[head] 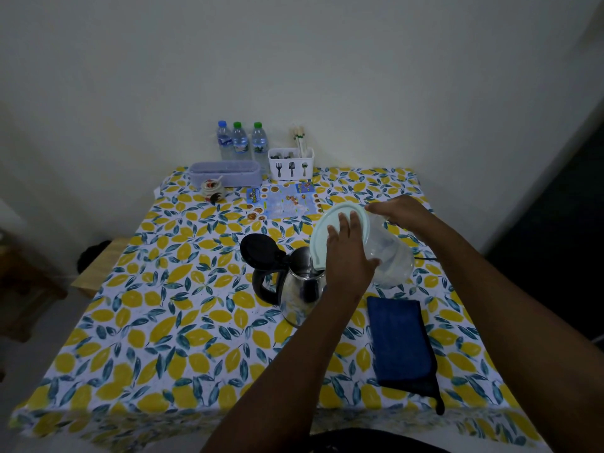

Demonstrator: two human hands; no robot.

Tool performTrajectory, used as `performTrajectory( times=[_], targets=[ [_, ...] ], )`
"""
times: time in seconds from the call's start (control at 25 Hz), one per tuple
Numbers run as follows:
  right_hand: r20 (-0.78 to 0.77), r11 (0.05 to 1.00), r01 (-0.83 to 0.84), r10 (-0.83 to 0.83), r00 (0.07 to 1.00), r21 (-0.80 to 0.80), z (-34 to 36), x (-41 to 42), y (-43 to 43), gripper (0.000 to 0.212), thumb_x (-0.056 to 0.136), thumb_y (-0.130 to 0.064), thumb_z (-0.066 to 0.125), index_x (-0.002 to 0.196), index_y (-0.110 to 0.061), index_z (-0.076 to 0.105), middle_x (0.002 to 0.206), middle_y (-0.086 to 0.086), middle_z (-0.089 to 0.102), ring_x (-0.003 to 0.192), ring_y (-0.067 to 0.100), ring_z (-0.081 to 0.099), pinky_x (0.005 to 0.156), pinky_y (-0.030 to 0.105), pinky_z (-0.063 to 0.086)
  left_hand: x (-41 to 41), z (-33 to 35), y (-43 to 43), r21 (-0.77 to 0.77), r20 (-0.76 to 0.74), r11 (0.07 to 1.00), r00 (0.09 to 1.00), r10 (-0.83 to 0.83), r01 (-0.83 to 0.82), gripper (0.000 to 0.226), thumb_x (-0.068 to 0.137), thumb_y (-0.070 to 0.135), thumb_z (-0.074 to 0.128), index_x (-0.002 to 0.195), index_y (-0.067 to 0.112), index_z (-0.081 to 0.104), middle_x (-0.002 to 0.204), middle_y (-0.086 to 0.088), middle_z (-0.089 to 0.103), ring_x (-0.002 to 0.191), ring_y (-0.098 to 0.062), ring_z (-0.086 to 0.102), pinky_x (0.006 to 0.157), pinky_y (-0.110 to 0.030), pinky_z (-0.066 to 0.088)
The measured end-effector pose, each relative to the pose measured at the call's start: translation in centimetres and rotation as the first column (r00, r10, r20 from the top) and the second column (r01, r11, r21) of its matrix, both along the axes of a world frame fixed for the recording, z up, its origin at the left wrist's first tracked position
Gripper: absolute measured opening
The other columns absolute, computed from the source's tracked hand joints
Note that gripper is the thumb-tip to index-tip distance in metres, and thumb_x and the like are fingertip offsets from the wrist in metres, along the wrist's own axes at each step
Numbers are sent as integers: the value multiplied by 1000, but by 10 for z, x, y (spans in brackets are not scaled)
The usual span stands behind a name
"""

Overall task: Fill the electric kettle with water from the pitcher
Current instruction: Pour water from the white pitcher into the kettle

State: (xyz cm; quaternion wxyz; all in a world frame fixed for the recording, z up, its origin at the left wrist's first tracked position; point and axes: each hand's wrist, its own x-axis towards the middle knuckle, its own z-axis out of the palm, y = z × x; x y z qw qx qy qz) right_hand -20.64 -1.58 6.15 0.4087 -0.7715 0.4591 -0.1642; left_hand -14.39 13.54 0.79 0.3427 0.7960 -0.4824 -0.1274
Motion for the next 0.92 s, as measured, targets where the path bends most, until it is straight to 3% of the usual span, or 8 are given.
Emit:
performTrajectory(
  times=[0.2, 0.44, 0.52, 0.72, 0.92],
  targets=[
    [-18, 1000, 0, 0, 1000, -12, 1, 1, -1, 46, 67, -54, 74, 40, -19, 59, 33, -11, 50, 44, 12, 48, 53, 29, 37, 1, 0, 0, -28, -23, 1000, 1000, 4, -4, 108, 78, 31, 78, 152, 13, 1, 163, -13, 4, 148, -43, 4, 120, -51, 13],
    [-9, 1000, 3, -3, 1000, 0, 1, 2, 0, 43, 64, -55, 74, 44, -19, 62, 41, -9, 55, 46, 10, 54, 56, 29, 41, 2, -2, -1, -25, -14, 1000, 1000, 2, -2, 109, 77, 32, 78, 152, 13, 2, 163, -13, 5, 148, -42, 5, 121, -50, 13],
    [33, 999, 24, -25, 999, 36, -3, -1, 0, 39, 62, -54, 75, 43, -21, 64, 45, -9, 59, 49, 8, 57, 59, 31, 43, 3, -2, -2, -3, 27, 1000, 1000, -13, 13, 108, 77, 33, 78, 152, 13, 2, 163, -13, 5, 148, -42, 5, 121, -50, 13],
    [93, 988, 90, -102, 990, 122, -21, -13, -3, 43, 68, -51, 76, 38, -24, 59, 41, -8, 51, 40, 9, 47, 50, 27, 36, 1, -2, -7, 98, 197, 993, 976, -91, 72, 106, 81, 36, 74, 152, 11, 0, 162, -17, 6, 148, -41, 9, 123, -49, 13],
    [106, 954, 170, -200, 974, 245, -44, -33, -16, 45, 73, -51, 73, 53, -16, 52, 40, -5, 43, 39, 13, 36, 46, 25, 31, -12, -4, -21, 175, 253, 977, 954, -160, 118, 102, 83, 31, 72, 152, 11, 0, 162, -18, 4, 146, -47, 7, 120, -52, 18]
  ],
)
